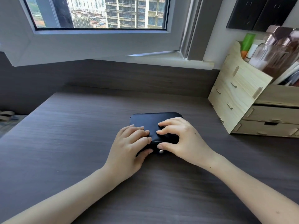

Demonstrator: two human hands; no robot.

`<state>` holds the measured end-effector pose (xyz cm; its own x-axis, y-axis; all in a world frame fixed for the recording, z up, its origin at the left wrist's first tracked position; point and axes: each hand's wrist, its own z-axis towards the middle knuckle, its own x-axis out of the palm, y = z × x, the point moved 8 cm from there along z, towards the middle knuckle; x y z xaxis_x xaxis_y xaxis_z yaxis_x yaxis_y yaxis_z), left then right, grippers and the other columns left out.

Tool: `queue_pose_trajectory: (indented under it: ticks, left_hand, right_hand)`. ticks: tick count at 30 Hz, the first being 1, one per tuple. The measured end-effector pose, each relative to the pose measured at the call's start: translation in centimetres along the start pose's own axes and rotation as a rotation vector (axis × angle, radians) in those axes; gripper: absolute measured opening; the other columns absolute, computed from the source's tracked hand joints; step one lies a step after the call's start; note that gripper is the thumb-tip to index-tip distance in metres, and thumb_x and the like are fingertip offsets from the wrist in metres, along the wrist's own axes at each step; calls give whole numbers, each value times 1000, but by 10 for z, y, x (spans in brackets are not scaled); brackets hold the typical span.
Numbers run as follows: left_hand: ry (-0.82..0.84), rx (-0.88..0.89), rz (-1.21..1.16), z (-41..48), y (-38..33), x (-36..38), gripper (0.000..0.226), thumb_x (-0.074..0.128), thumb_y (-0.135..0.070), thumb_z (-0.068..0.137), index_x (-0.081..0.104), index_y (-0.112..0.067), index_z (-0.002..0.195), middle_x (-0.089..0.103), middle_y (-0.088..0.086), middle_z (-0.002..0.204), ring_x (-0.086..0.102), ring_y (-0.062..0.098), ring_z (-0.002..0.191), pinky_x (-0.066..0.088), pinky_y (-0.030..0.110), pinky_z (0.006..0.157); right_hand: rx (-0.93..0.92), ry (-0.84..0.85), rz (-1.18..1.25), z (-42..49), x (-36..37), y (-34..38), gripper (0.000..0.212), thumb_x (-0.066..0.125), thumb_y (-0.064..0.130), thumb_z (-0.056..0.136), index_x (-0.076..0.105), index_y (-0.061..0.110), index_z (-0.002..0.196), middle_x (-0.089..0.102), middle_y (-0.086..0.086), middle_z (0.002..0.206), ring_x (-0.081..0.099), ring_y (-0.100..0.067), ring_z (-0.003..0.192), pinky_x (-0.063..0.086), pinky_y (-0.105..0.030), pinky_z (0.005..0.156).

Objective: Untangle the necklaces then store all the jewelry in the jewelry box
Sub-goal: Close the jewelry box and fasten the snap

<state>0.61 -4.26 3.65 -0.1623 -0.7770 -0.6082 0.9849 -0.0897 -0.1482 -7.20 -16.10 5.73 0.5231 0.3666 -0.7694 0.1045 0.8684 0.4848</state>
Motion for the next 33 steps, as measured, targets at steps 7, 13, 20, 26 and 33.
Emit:
queue_pose_trajectory:
  ticks: [7, 13, 20, 26, 33]
  left_hand:
    - [-24, 44, 82, 2, -6, -1, 23, 68, -28, 78, 54, -19, 95, 70, 2, 97, 56, 18, 101, 42, 37, 94]
    - [11, -34, 91, -1, -5, 1, 26, 69, -34, 74, 63, -13, 88, 69, 3, 98, 58, 21, 101, 40, 36, 99]
    - [12, -258, 87, 8, -1, 6, 48, 62, -60, 66, 45, -22, 89, 51, -3, 85, 44, 16, 85, 30, 27, 81]
    - [39, -264, 155, 8, -1, 12, 58, 59, -61, 68, 60, -15, 103, 55, 4, 96, 42, 18, 92, 29, 30, 83]
    - [60, -178, 252, 7, -8, 18, 62, 55, -57, 76, 66, -5, 108, 64, 6, 109, 45, 21, 103, 32, 35, 88]
  right_hand:
    - [-46, 21, -60, -1, 2, 3, 37, 74, 36, 67, 74, 19, 100, 66, 5, 115, 53, -15, 112, 41, -39, 97]
    - [-353, -129, -420, -13, 10, 19, 34, 63, 31, 76, 73, 5, 95, 70, -12, 107, 66, -34, 100, 54, -46, 86]
    - [-430, -186, -462, -21, 16, 16, 37, 55, 28, 85, 70, -3, 100, 68, -17, 112, 64, -37, 104, 53, -52, 86]
    - [-341, -65, -276, -20, 12, 7, 39, 49, 25, 90, 65, 1, 115, 62, -13, 124, 56, -34, 119, 42, -45, 103]
    - [-320, -40, -232, -21, 13, 2, 38, 51, 18, 87, 63, 4, 120, 60, -11, 128, 52, -32, 124, 37, -42, 107]
